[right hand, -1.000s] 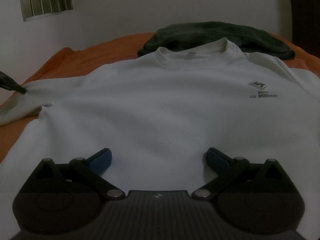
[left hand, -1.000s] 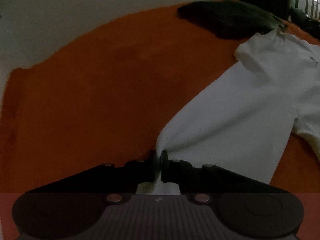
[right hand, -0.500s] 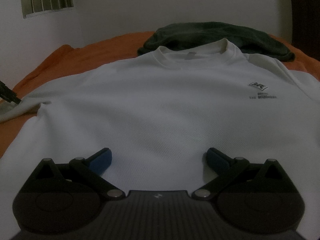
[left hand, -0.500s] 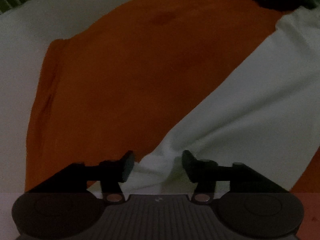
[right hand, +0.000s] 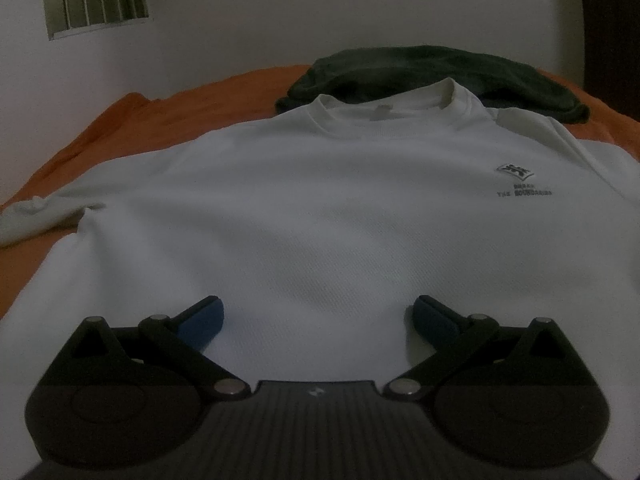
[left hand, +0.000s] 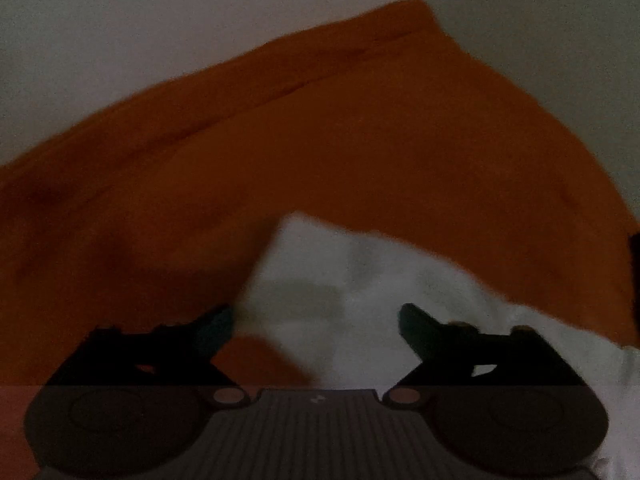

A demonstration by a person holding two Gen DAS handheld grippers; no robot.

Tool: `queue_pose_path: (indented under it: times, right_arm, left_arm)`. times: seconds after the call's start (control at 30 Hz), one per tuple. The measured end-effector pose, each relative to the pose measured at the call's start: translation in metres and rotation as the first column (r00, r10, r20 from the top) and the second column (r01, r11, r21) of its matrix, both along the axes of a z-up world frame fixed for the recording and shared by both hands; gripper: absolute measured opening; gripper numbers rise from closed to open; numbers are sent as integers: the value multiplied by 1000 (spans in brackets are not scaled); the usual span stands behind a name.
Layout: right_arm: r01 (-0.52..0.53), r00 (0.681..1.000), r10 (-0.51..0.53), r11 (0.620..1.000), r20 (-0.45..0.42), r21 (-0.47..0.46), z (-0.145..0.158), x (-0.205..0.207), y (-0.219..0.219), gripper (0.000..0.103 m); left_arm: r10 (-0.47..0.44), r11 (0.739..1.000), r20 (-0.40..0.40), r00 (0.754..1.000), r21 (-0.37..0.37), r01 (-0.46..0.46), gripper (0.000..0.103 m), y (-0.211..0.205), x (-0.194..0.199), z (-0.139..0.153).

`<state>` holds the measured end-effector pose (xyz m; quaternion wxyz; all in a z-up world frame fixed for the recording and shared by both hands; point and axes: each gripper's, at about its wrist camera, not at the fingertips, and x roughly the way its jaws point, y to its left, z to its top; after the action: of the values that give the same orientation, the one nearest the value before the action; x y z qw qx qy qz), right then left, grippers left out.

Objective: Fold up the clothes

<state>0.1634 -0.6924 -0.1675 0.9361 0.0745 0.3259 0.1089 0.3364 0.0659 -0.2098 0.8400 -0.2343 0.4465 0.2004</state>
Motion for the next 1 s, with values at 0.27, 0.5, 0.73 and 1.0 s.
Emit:
queue_pose_path:
  times: [0.27,0.5,0.73,1.0]
  right_arm:
    - [1,1000,-1,1000,2,-24,-1,0,4,103]
    - [1,1000,-1,1000,3,-22,-1,-1,3,103]
    - [-1,1000,1,1000,4,-21,-2,0,3,103]
    - [-8,1000,9,1000,10,-11,5,-5,1,103]
  left_arm:
    - [-84,993,70,994,86,77,8,-19,2,-18]
    - [-1,979,217,976,201,-44,6,-42,-43,44]
    - [13,974,-4,1000,228,-11,6,-28,-42,5]
    - [76,952,31,997,295,-82,49,-22,-56,-10]
